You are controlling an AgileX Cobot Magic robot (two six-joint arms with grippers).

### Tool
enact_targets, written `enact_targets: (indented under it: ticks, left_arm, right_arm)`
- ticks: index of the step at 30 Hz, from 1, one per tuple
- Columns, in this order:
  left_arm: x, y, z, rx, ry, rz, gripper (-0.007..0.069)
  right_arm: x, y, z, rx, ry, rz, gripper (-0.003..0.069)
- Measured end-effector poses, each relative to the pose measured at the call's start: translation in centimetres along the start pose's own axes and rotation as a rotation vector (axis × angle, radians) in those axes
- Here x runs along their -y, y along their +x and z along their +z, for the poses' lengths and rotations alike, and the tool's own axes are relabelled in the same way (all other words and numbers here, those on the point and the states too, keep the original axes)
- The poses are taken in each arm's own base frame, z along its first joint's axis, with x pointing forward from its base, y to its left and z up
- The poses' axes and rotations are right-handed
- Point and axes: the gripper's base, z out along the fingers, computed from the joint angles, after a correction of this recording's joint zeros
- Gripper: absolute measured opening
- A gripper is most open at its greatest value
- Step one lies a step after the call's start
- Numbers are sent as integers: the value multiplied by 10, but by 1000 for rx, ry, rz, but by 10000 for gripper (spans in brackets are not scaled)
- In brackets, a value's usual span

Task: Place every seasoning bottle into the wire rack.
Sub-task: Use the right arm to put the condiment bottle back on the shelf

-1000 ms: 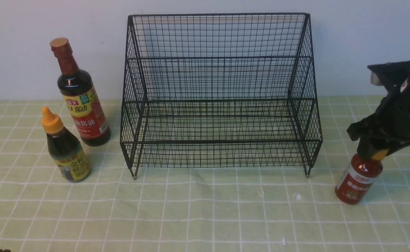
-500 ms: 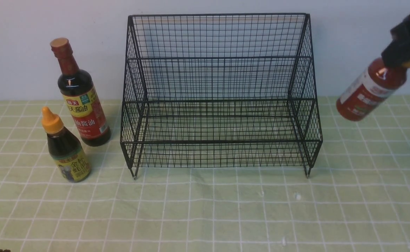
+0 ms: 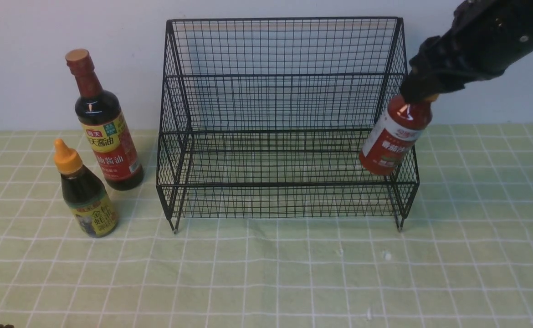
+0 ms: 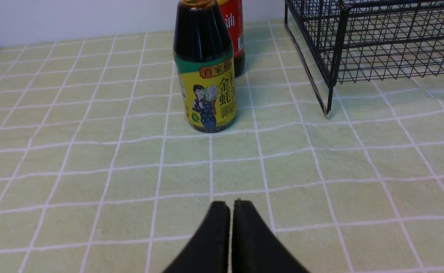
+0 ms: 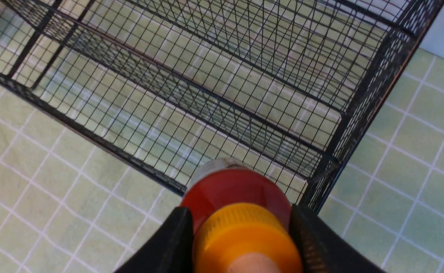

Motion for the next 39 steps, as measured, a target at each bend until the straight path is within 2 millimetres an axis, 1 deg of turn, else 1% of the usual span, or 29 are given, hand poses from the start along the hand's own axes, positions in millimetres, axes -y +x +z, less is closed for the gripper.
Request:
enact_targets:
  ticks: [2,5,6,8,10,11,15,16,17,18,20,25,29,30,31,34,37,38,39]
  left_arm:
    - [0,0,0,0,0,0,-6]
    - [0,0,0,0,0,0,-6]
    - [0,0,0,0,0,0,-6]
    - [0,0,0,0,0,0,-6]
    - [0,0,0,0,0,0,-6]
    - [0,0,0,0,0,0,-6]
    - [0,0,0,0,0,0,-6]
    - [0,0,0,0,0,0,-6]
    - [0,0,0,0,0,0,-6]
    - [0,0,0,0,0,0,-6]
    - [0,0,0,0,0,0,-6]
    - [0,0,0,0,0,0,-6]
    - [0,0,0,0,0,0,-6]
    - [0,0,0,0,0,0,-6]
    - [0,0,0,0,0,0,-6]
    - [0,0,0,0,0,0,-6]
    - [0,0,0,0,0,0,-6]
    - [0,0,0,0,0,0,-6]
    - [0,0,0,0,0,0,-6]
  right_arm:
    - [1,-1,5,1,4,4,297]
    - [5,-1,22,-26,12,13,297]
    - [5,-1,23,-29,13,12,297]
    - [9,0,38,-67,18,14,297]
    - [11,1,47,-86,16,17,297]
    - [14,3,59,-114,15,21,297]
    - [18,6,81,-165,9,33,297]
    - [18,6,81,-165,9,34,297]
    - [19,8,88,-180,7,36,297]
    - [19,8,88,-180,7,36,297]
    - [21,9,95,-198,7,38,297]
    - [21,10,96,-201,7,38,303]
    - [21,10,96,-206,6,39,349]
    - [20,10,96,-206,5,39,381]
    - [20,10,95,-211,4,43,396]
    - [19,6,89,-221,2,67,412]
    - [17,-7,73,-169,10,95,407]
    - [17,-8,70,-161,11,96,405]
    - [15,-16,53,-111,18,111,386]
